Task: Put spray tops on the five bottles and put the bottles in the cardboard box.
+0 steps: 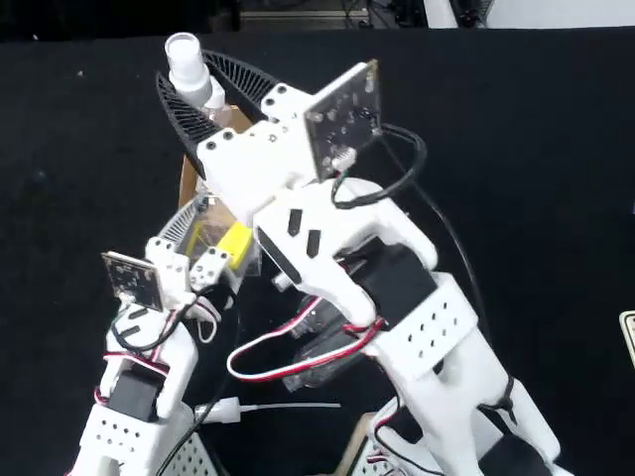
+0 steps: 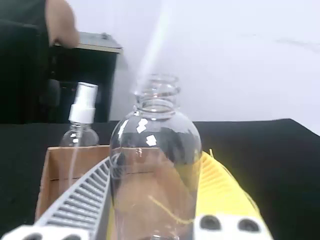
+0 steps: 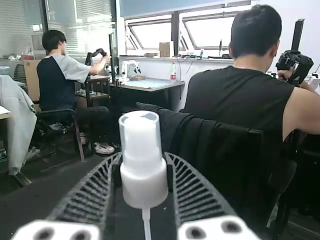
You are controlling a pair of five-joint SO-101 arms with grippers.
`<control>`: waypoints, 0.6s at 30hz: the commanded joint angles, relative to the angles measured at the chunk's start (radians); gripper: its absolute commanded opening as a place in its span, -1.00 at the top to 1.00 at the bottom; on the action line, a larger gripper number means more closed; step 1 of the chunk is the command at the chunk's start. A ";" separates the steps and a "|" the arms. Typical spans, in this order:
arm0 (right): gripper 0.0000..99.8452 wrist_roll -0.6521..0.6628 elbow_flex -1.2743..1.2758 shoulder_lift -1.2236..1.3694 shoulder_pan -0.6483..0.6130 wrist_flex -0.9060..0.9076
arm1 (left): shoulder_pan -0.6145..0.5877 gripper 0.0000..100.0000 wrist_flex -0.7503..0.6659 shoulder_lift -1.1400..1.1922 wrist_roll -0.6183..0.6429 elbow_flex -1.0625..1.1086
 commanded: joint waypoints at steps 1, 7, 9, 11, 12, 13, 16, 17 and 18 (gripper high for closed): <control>0.98 0.009 -0.076 0.008 -0.023 -0.025 | 0.018 0.94 -0.018 -0.011 0.002 0.031; 0.98 0.009 -0.116 -0.002 -0.020 -0.006 | 0.016 0.94 -0.014 -0.005 0.002 0.031; 0.98 0.011 -0.166 -0.004 -0.020 0.058 | 0.016 0.94 0.025 -0.009 0.002 0.031; 0.98 0.011 -0.220 0.002 -0.020 0.126 | 0.016 0.93 0.043 -0.009 0.002 0.031; 0.98 0.011 -0.240 0.010 -0.020 0.149 | 0.016 0.93 0.044 -0.009 0.002 0.031; 0.98 0.011 -0.257 0.019 -0.020 0.167 | 0.016 0.93 0.044 -0.009 0.002 0.031; 0.98 0.011 -0.272 0.053 -0.017 0.190 | 0.016 0.93 0.040 -0.009 0.002 0.031; 0.98 0.011 -0.269 0.062 -0.017 0.192 | 0.016 0.93 0.043 -0.009 0.002 0.031; 0.98 0.011 -0.269 0.073 -0.017 0.193 | 0.016 0.93 0.044 -0.009 0.002 0.031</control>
